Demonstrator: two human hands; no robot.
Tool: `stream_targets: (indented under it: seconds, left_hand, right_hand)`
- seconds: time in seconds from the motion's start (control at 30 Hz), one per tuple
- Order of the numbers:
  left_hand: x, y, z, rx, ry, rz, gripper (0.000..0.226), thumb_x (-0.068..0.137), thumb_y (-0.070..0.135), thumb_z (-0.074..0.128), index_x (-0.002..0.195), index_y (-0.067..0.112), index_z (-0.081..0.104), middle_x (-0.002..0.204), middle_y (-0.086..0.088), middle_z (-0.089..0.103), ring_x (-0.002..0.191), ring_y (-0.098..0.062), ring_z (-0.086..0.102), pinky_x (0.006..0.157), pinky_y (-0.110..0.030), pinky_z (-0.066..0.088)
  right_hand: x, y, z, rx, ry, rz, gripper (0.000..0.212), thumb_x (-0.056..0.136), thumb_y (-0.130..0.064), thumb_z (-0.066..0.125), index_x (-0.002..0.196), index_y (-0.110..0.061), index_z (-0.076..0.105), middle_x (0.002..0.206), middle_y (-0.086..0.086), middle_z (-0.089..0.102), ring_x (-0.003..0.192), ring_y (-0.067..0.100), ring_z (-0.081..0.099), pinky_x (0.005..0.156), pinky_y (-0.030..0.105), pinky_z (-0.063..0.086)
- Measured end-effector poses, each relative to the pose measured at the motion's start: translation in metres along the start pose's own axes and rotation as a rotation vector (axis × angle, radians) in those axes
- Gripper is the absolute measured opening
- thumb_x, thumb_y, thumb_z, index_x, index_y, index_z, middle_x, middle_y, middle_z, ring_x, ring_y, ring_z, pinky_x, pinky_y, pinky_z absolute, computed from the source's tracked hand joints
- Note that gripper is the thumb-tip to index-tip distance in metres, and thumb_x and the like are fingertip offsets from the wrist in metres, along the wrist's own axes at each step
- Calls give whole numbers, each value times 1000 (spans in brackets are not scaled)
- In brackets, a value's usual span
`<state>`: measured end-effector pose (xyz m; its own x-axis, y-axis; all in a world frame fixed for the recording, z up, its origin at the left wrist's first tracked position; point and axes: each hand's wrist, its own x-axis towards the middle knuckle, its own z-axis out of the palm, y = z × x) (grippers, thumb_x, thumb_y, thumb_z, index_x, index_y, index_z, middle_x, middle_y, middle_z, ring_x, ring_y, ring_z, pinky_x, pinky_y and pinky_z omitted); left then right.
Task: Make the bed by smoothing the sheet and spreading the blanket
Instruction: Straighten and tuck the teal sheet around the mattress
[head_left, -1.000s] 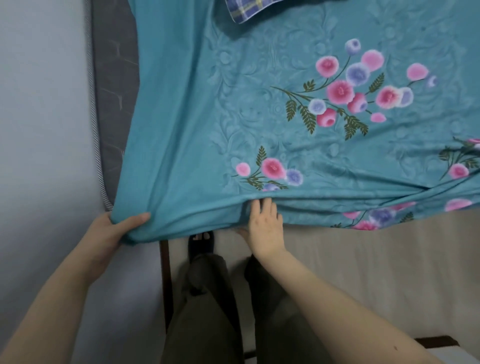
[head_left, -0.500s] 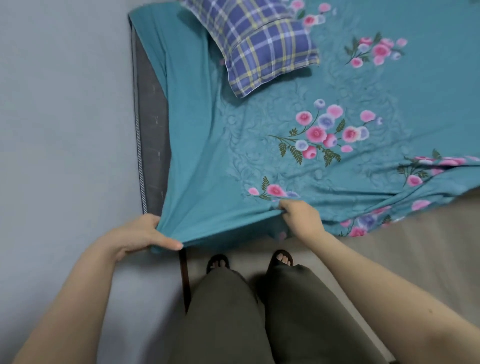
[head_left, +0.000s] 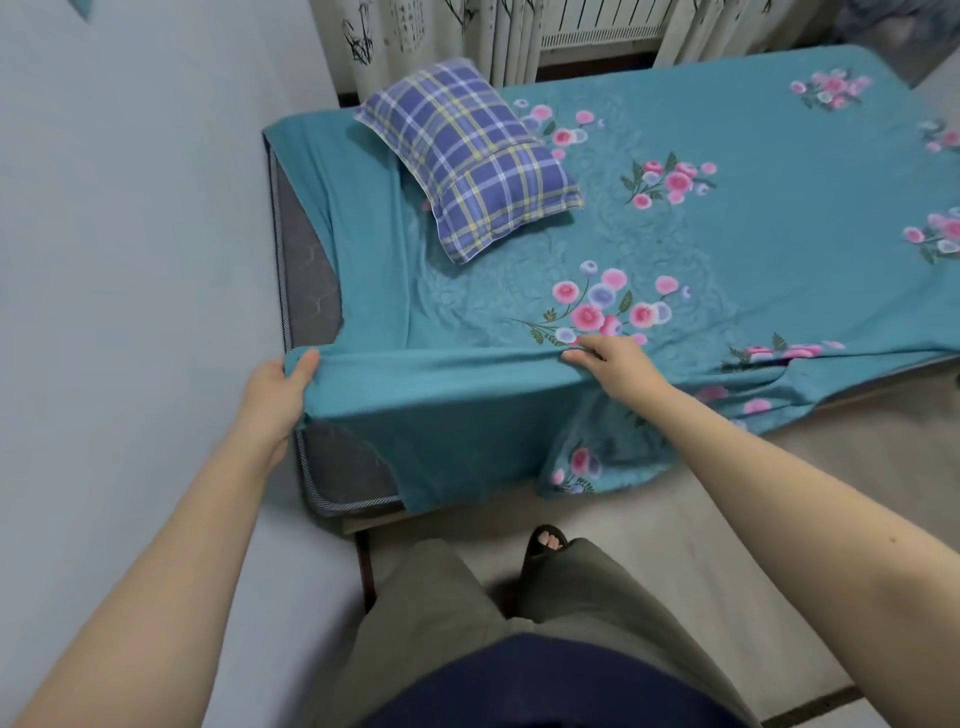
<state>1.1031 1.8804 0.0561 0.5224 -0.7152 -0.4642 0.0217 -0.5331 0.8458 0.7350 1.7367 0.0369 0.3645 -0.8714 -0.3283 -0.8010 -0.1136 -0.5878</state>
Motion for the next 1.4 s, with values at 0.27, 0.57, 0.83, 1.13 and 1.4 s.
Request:
stream_targets:
  seconds: [0.27, 0.57, 0.83, 1.13, 1.4]
  left_hand:
    - [-5, 40, -14, 195, -462, -279, 69, 31, 62, 88, 75, 11, 72, 59, 3, 66, 45, -4, 56, 39, -14, 41]
    - [-19, 21, 9, -141, -392, -99, 18, 91, 11, 58, 105, 9, 69, 115, -11, 70, 97, -15, 70, 85, -28, 51]
    - [-25, 15, 38, 36, 241, -15, 34, 96, 27, 53, 119, 3, 55, 117, -14, 63, 108, -28, 60, 95, -43, 49]
    - [-48, 35, -2, 50, -327, -452, 108, 62, 22, 87, 148, 5, 24, 124, -17, 62, 82, -23, 71, 59, -33, 60]
    - [-57, 38, -20, -133, -435, -197, 34, 87, 7, 63, 118, 21, 64, 112, -13, 71, 87, -19, 72, 71, -24, 59]
  right_hand:
    - [10, -10, -47, -18, 53, -74, 32, 96, -28, 56, 73, -7, 49, 68, 7, 49, 67, 19, 43, 58, 18, 33]
    - [19, -11, -47, 224, 40, 23, 24, 94, -26, 57, 78, -8, 55, 68, -1, 44, 60, 9, 37, 50, 12, 30]
    - [13, -10, -8, 195, 116, -3, 24, 88, -15, 66, 96, -16, 44, 72, 2, 49, 67, 17, 46, 65, 32, 36]
    - [-24, -4, 56, -267, -58, -145, 35, 79, 2, 47, 101, -13, 68, 108, 8, 52, 111, 28, 44, 87, 41, 45]
    - [-48, 10, 93, -378, -467, -30, 79, 72, -60, 69, 139, -32, 39, 140, -4, 35, 133, 22, 26, 102, 48, 34]
